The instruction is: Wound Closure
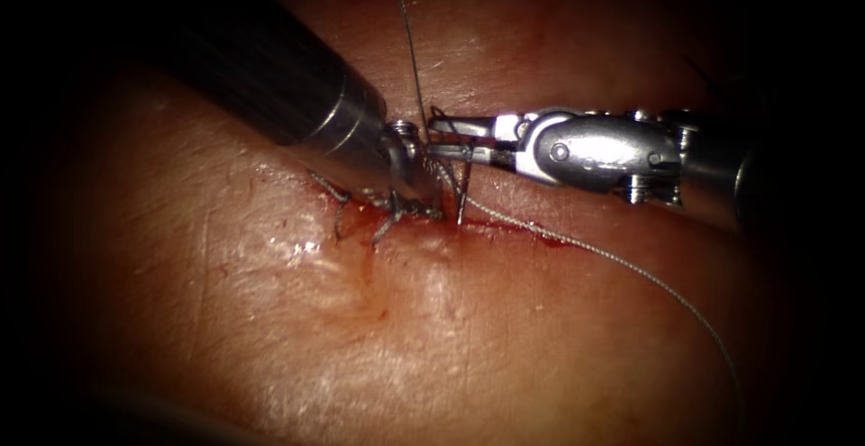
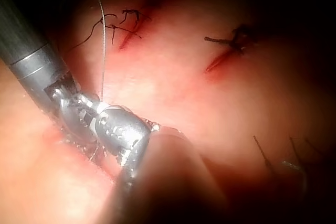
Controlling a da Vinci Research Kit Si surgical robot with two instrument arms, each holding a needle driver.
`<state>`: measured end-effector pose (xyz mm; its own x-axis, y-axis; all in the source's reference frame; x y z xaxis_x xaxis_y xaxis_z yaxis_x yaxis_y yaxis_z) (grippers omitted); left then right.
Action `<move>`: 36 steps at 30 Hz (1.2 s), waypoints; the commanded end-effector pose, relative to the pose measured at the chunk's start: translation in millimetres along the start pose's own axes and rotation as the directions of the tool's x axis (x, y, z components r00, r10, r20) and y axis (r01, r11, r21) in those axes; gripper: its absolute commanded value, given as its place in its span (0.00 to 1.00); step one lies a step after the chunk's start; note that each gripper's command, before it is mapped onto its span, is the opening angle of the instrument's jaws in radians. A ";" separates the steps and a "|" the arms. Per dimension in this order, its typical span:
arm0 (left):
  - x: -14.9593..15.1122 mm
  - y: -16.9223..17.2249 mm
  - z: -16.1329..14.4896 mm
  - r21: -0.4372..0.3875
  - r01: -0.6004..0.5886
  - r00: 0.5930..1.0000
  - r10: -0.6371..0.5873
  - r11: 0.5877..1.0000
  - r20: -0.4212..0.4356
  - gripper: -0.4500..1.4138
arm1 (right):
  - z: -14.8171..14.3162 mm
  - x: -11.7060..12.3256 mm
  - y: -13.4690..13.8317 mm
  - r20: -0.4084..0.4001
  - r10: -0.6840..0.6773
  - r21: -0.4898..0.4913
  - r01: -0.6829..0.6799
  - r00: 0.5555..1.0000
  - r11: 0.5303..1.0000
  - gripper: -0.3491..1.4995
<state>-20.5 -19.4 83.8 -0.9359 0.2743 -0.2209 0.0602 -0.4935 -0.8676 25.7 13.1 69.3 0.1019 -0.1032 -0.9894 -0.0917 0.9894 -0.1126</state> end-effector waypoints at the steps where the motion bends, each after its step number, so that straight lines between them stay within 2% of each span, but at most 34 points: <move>1: -0.2 -0.2 0.9 -0.002 0.001 1.000 -0.001 1.000 0.003 0.50 | 0.9 -0.6 -0.6 -0.018 0.021 -0.003 -0.021 1.000 1.000 0.00; 7: -0.1 -0.1 0.3 0.040 -0.004 1.000 0.005 0.999 -0.020 0.50 | 0.8 -0.2 0.7 -0.015 0.055 -0.028 -0.055 0.998 0.998 0.00; 15: 0.5 -0.2 -1.1 0.094 0.004 0.998 0.002 0.996 -0.065 0.49 | 0.9 -0.1 0.9 -0.022 0.120 -0.036 -0.121 0.992 0.992 0.00; 16: 0.8 -0.1 -2.0 0.119 0.014 0.996 -0.004 0.993 -0.086 0.49 | 0.9 -0.2 0.9 -0.027 0.173 -0.037 -0.173 0.985 0.984 0.00; 18: 0.9 -0.1 -2.4 0.129 0.017 0.996 -0.005 0.992 -0.094 0.49 | 0.9 -0.3 0.9 -0.028 0.190 -0.037 -0.191 0.981 0.981 0.00; 21: 1.5 0.6 -5.2 0.189 0.042 0.990 -0.015 0.981 -0.143 0.49 | 0.9 -0.4 1.0 -0.034 0.247 -0.035 -0.248 0.969 0.968 0.00; 23: 2.1 1.5 -7.6 0.232 0.070 0.982 -0.027 0.970 -0.186 0.49 | 0.8 -0.4 1.1 -0.033 0.259 -0.038 -0.260 0.965 0.965 0.00; 26: 3.0 4.6 -11.4 0.292 0.125 0.965 -0.047 0.948 -0.259 0.47 | 0.8 -0.4 1.4 -0.029 0.261 -0.047 -0.262 0.965 0.964 0.00; 27: 3.0 4.6 -11.4 0.292 0.125 0.965 -0.047 0.948 -0.259 0.47 | 0.8 -0.4 1.4 -0.029 0.261 -0.047 -0.262 0.965 0.964 0.00; 29: 3.3 7.7 -12.6 0.307 0.124 0.951 -0.025 0.944 -0.308 0.45 | 0.7 -0.3 1.6 -0.027 0.263 -0.050 -0.264 0.965 0.963 0.00; 30: 3.3 7.7 -12.6 0.307 0.124 0.951 -0.025 0.944 -0.308 0.45 | 0.7 -0.3 1.6 -0.027 0.263 -0.050 -0.264 0.965 0.963 0.00; 33: 3.5 11.0 -12.6 0.324 0.128 0.936 -0.006 0.937 -0.352 0.40 | 0.7 -0.3 1.8 -0.025 0.270 -0.054 -0.271 0.962 0.961 0.00; 36: 3.1 15.4 -10.4 0.344 0.119 0.909 0.037 0.931 -0.415 0.33 | 0.7 -0.2 2.1 -0.026 0.266 -0.064 -0.267 0.964 0.961 0.00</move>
<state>-18.7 -16.9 64.4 -0.7039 0.5742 -0.4182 -0.1762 -0.7115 -0.6802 25.4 15.4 68.8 0.0506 0.1606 -0.9857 -0.1789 0.9725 0.1492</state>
